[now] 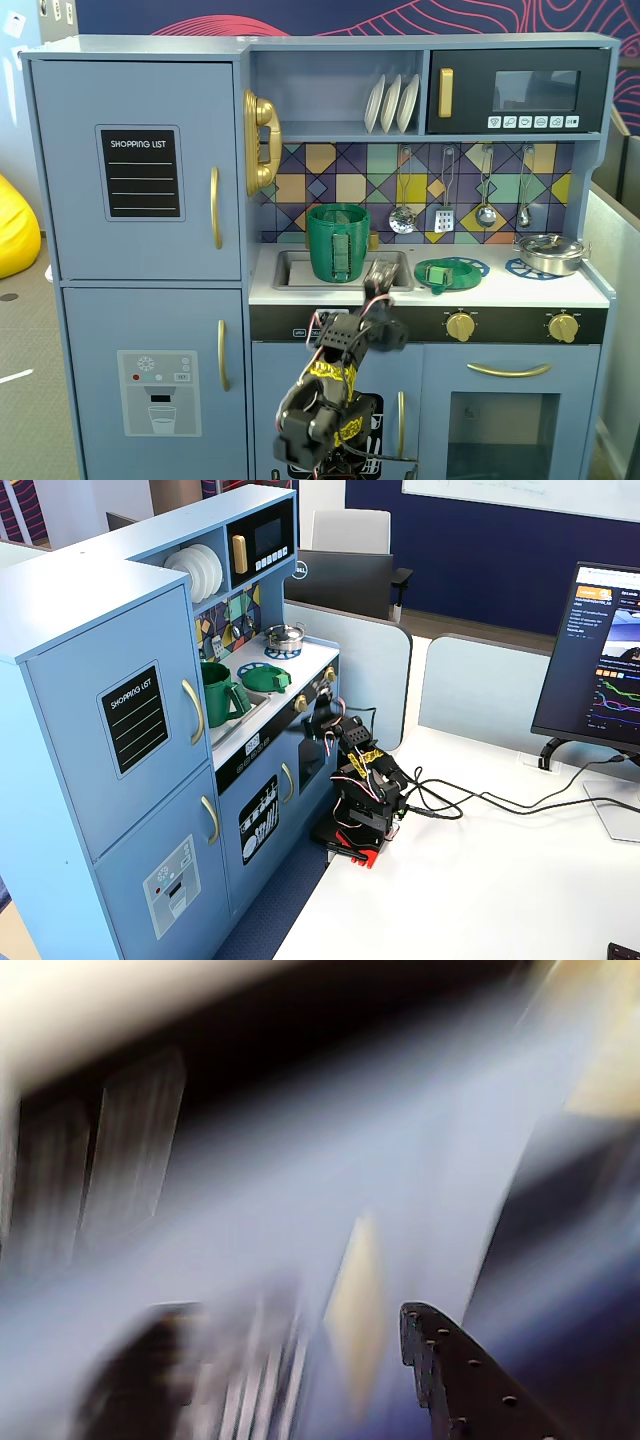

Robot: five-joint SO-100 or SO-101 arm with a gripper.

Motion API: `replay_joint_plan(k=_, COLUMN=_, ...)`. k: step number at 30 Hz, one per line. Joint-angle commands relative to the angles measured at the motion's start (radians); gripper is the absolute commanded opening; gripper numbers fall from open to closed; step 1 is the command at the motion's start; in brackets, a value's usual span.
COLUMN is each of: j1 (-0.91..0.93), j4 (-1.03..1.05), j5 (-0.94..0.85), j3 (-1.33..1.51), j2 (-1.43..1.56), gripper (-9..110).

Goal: Pick up the lid from the counter and put it on the green recipient

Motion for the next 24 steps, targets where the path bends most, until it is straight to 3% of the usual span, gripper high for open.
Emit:
replay_joint_plan(k=1, j1=0.107, j4=-0.210, j5=-0.025, j3=-0.141, j2=-0.094, gripper=42)
replay_joint_plan(k=12, j1=0.137, j4=-0.511, j5=-0.058, j3=-0.175, j2=-0.327, gripper=45)
replay_joint_plan(k=24, j1=0.129, j4=-0.667, j5=-0.083, j3=-0.388, j2=-0.664, gripper=43)
